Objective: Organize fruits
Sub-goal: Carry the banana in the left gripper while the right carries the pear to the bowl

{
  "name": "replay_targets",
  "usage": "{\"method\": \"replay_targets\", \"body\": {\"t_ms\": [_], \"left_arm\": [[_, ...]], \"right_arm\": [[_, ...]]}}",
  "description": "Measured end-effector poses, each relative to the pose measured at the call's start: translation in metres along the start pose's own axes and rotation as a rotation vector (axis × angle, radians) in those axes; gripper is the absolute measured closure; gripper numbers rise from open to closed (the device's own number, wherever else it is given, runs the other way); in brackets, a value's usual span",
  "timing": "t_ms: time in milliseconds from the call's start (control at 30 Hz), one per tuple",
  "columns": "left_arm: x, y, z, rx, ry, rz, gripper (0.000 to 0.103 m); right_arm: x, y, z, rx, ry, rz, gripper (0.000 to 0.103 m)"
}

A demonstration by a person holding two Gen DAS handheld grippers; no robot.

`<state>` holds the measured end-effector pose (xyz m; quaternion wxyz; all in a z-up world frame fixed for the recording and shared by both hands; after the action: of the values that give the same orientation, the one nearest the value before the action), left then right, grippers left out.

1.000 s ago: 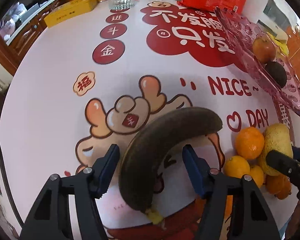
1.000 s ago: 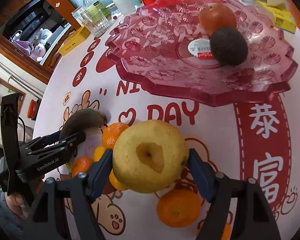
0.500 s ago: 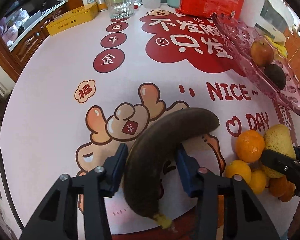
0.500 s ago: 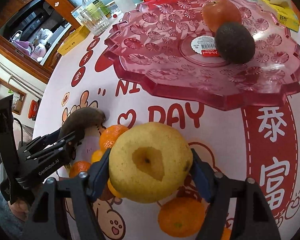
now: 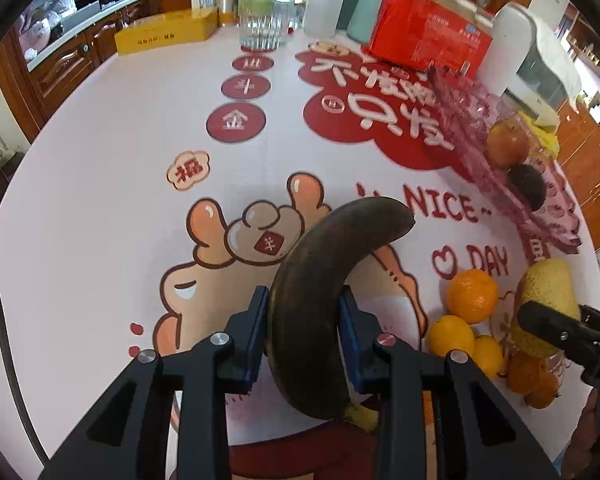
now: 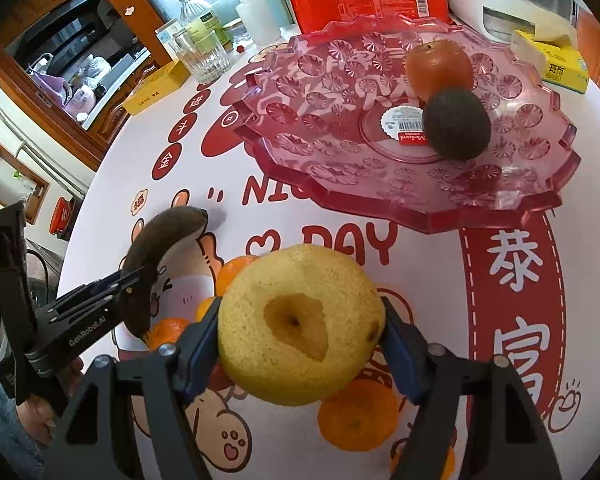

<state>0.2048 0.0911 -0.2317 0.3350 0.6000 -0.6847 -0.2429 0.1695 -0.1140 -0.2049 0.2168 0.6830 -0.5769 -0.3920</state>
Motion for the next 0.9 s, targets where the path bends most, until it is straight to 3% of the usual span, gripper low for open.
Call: {"method": "replay_targets", "body": {"t_ms": [300, 600, 900], "left_arm": [[0.015, 0.048, -0.03, 0.034, -0.024, 0.034, 0.072], [0.05, 0.117, -0.076, 0.125, -0.119, 0.105, 0.072], [0.081, 0.158, -0.144, 0.165, -0.25, 0.119, 0.071]], "right_arm": [[-0.003, 0.028, -0.005, 0.051, 0.016, 0.015, 0.031], [-0.012, 0.075, -0.022, 0.129, 0.06, 0.048, 0.031], [-0.014, 0.151, -0.091, 0.276, 0.079, 0.071, 0.031]]}}
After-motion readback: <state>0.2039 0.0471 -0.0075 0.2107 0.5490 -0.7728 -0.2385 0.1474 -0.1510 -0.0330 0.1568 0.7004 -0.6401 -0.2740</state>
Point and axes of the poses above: each gripper's, at about its wrist camera, not at the fingertips, and y roughly against the way its jaws point, x to its right, z to its underside, the point moved 7 cm from there along -y, roughly the way its jaws point, and after that the axes turned 15 degrees about x, right-handed, at the moved point
